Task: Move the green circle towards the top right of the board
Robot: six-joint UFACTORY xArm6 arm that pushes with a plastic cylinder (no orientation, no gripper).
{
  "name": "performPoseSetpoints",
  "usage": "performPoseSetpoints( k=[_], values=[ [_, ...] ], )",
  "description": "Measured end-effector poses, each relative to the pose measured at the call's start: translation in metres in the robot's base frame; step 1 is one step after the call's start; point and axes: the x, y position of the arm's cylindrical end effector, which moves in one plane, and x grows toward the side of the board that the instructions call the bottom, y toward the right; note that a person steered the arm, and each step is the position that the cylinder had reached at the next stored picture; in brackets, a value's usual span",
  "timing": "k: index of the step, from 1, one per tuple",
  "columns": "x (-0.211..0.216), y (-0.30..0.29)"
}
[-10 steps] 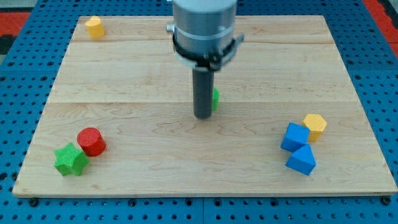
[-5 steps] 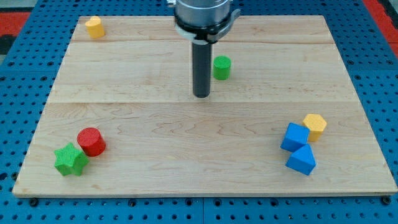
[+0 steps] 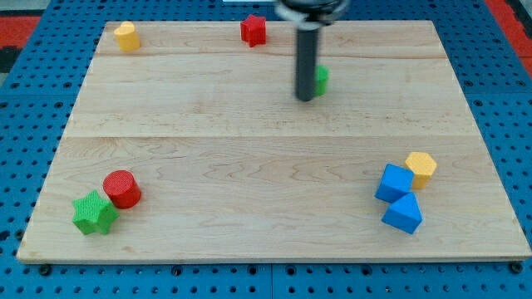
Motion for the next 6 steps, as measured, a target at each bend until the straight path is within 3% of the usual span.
performPoseSetpoints(
  k=[1,2,3,5,6],
  values=[
    [-0.051,0.019],
    [-0.075,0.041],
    [-0.052,-0.009],
    [-0.093,0.065],
    [-0.095,0.069]
  ],
)
